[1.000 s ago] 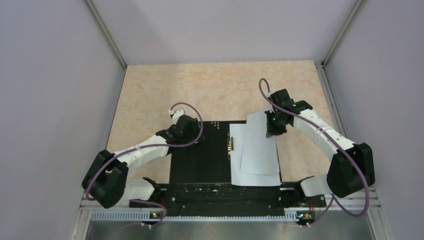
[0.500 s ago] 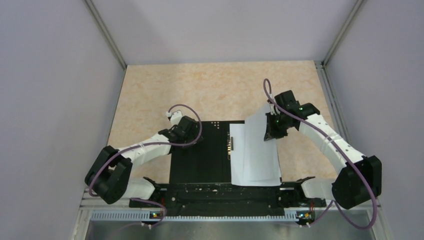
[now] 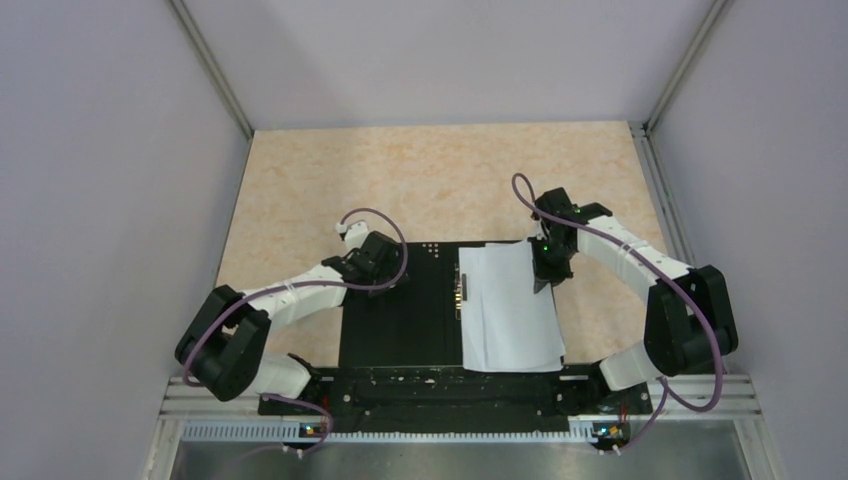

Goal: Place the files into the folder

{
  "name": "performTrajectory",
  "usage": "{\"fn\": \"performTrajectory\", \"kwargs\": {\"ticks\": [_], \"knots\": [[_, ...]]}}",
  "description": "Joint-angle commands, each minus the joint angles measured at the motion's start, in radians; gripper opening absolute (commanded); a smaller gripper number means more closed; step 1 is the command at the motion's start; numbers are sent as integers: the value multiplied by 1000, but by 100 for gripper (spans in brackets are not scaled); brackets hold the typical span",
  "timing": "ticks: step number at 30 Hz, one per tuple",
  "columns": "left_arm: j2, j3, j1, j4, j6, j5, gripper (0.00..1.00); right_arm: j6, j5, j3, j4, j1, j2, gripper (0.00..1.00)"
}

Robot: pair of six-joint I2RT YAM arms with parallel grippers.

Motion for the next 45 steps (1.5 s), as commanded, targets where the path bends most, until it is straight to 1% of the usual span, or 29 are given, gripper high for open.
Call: {"fn": "performTrajectory", "kwargs": {"ticks": [1, 5, 13, 18, 26, 38, 45], "knots": [[15, 40, -8, 15, -1, -14, 98, 3, 4, 30, 58, 1, 13, 0], [19, 44, -10, 16, 1, -11, 98, 35, -82, 9, 128, 2, 8, 0], [21, 42, -15, 17, -6, -9, 98, 58, -113, -6, 158, 2, -11, 0], [21, 39, -18, 16, -7, -9, 98, 61, -193, -70, 205, 1, -51, 0], [22, 40, -29, 17, -11, -13, 98, 54, -198, -104, 219, 3, -93, 0], [22, 44, -43, 12, -22, -17, 98, 115, -216, -154, 290, 18, -97, 0], [21, 49, -50, 7, -24, -20, 98, 110, -167, -146, 271, 19, -104, 0]]}}
